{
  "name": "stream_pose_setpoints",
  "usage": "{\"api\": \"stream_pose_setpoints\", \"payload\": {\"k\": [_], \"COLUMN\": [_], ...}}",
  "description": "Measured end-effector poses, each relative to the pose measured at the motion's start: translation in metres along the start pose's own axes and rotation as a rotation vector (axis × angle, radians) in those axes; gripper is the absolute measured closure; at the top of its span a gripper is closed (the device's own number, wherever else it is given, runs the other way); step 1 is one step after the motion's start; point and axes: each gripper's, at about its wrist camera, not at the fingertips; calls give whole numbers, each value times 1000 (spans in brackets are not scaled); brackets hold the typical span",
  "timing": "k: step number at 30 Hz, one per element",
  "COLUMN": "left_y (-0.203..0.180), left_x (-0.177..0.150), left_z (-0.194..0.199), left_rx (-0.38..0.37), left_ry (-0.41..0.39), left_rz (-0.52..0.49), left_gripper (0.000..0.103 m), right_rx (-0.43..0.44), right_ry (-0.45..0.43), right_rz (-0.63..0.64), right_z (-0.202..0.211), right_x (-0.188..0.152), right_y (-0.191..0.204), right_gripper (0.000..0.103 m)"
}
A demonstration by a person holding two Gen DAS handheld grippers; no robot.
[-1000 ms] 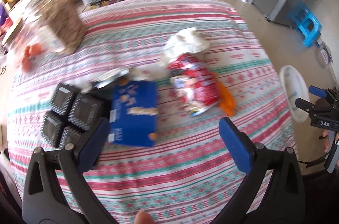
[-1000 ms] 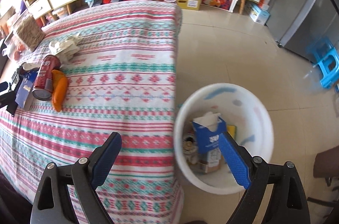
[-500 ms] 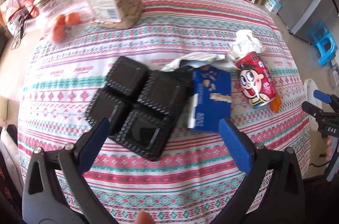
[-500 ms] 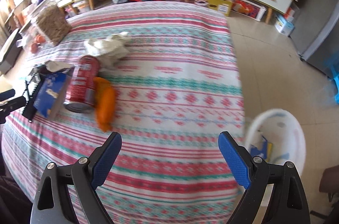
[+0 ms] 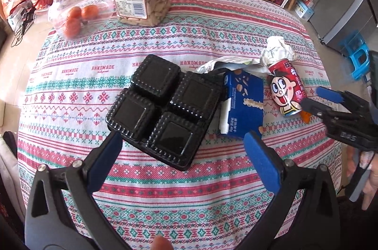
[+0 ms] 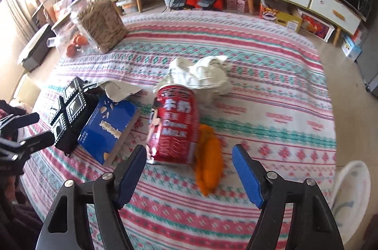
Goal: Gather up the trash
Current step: 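Reach the right tool to the red DRINK MILK can and grasp it, then grasp the white paper strip with the left tool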
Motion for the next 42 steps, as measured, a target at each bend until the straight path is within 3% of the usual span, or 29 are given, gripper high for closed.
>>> {"api": "stream_pose_setpoints", "payload": {"k": [1,6,8,16,26,32,36,42], "left_y": [-1,-5,-6,-14,-52,-69,-79,-88], "left_x": [0,3,4,2,4,12,13,11], "left_z": [0,-1,-3,-5,-12,-24,-37,-48], "left_rx": [-2,-3,-2,-11,-112,-199,-166,-65], "left_ry": [1,-3,-1,-2,25,69,99,95], "left_rz": [-3,-9,-10,-16,-71,-49,-65,-102], "left_gripper": [1,1,1,1,1,16,23,24], "right_rx": [2,24,40,81,70,58,67,53], "right_ry": [8,22,30,6,-60,-64,-63,-61], "right_rz": [2,-23,-30,-65,-121,-154,-177,-194], "right_z": [-6,-23,-29,-3,44,58,66,74], "right_x": [2,8,7,2,-14,-30,-40,-53], "right_y": [3,8,8,-5,-38,-61,-74,-89], "right_gripper": [38,42,48,50,51,51,51,51]}}
Point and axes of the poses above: each gripper's, at about its wrist camera, not at the fingertips, and z roughly against the way its jaws point, y to its left, x to its top, and after that the axes turned 3 degrees about z, right-handed
